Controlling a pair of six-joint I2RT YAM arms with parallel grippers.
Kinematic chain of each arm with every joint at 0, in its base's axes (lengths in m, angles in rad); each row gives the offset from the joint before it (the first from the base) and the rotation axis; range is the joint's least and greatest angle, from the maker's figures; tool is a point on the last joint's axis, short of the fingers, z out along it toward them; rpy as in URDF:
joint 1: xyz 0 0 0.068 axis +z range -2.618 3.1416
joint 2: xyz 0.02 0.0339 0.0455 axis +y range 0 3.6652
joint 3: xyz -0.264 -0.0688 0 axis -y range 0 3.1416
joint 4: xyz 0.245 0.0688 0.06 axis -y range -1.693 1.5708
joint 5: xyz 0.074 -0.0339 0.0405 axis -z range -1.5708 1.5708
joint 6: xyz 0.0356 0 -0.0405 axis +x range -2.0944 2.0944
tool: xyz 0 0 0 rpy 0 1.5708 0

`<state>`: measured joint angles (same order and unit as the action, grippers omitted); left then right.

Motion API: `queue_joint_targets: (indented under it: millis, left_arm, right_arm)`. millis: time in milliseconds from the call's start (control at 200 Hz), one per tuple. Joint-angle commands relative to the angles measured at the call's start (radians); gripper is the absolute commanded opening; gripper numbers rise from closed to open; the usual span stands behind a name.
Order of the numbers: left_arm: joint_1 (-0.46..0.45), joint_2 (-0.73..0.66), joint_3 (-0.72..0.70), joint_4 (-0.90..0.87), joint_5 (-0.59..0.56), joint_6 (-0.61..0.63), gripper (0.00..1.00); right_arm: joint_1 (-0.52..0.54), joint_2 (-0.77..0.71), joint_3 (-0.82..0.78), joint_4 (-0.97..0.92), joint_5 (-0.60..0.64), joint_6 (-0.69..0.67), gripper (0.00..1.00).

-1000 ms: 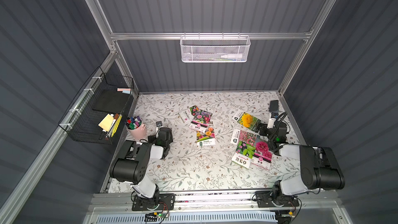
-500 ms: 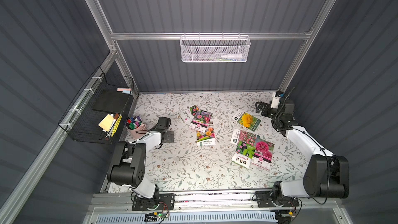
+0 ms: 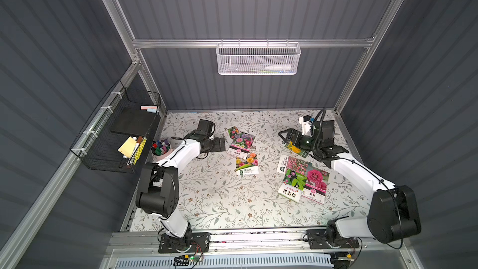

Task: Arrange the seed packets in a row
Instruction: Pick up the seed packet from the center of the board.

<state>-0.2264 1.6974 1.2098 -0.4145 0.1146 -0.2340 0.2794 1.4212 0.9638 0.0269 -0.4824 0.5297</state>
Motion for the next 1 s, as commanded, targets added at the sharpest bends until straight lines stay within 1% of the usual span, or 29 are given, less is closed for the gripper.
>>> queue_joint_targets:
  millis: [0,100,230,365,505,780,935,950,995]
  left_arm:
    - [-0.003,0.064,0.035,0.038,0.091,-0.100,0.99]
    - [-0.016,0.110,0.054,0.090,0.100,-0.137,1.00]
    - [-0.030,0.174,0.082,0.157,0.111,-0.179,0.99]
    - [-0.037,0.227,0.115,0.194,0.123,-0.230,1.00]
    - [-0.049,0.245,0.105,0.227,0.133,-0.264,0.99]
    - [-0.065,0.274,0.069,0.240,0.179,-0.328,0.99]
    - [-0.074,0.283,0.047,0.246,0.199,-0.354,1.00]
    - [-0.074,0.284,0.048,0.247,0.228,-0.358,0.99]
    - [-0.076,0.290,0.042,0.250,0.240,-0.366,0.99]
  right_arm:
    - [0.088,0.100,0.119,-0.054,0.011,0.018,0.99]
    - [0.141,0.220,0.207,-0.081,0.028,0.078,0.99]
    - [0.187,0.368,0.310,-0.103,0.042,0.185,0.94]
    - [0.218,0.501,0.417,-0.145,0.048,0.243,0.91]
    - [0.222,0.596,0.493,-0.142,0.047,0.285,0.90]
    - [0.233,0.789,0.694,-0.277,0.057,0.333,0.87]
    - [0.240,0.860,0.741,-0.300,0.049,0.358,0.84]
    - [0.240,0.868,0.744,-0.303,0.050,0.360,0.84]
    - [0.242,0.882,0.754,-0.313,0.054,0.363,0.84]
